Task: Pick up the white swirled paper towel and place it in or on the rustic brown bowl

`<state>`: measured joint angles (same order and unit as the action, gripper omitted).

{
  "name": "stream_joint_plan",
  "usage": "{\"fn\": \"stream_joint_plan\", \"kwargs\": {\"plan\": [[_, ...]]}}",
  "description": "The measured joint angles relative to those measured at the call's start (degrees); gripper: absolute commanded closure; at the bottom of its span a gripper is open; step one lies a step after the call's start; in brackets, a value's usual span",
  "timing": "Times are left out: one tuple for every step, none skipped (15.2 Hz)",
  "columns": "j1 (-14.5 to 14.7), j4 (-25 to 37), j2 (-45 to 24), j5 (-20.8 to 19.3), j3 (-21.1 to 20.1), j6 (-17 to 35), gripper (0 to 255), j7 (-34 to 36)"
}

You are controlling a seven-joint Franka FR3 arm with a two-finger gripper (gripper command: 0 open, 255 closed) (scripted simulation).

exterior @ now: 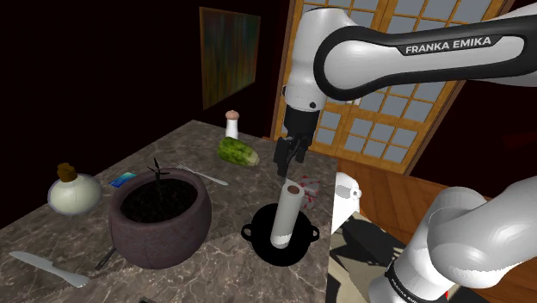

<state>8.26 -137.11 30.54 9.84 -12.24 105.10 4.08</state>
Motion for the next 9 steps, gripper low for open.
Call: {"fn": "stream_joint_plan", "kwargs": {"plan": [[-0.1,1.6,0.0,-0.2,0.2,-1.6,0,0.0],[-0.2,2.9,0.1,-0.3,0.4,-2.9,0,0.1],[-0.2,3.8,-0.1,-0.4,0.5,-3.7,0,0.0],[-0.3,4.4,-0.2,-0.5,0.5,-4.2,0,0.1],[-0.3,4.6,-0.1,-0.5,0.6,-4.5,0,0.1],[-0.3,4.7,-0.1,-0.5,0.6,-4.7,0,0.1],[-0.3,4.8,-0.1,-0.5,0.6,-4.8,0,0.1],[-0.3,4.8,-0.1,-0.5,0.6,-4.8,0,0.1],[-0.3,4.8,-0.1,-0.6,0.6,-4.8,0,0.1]]}}
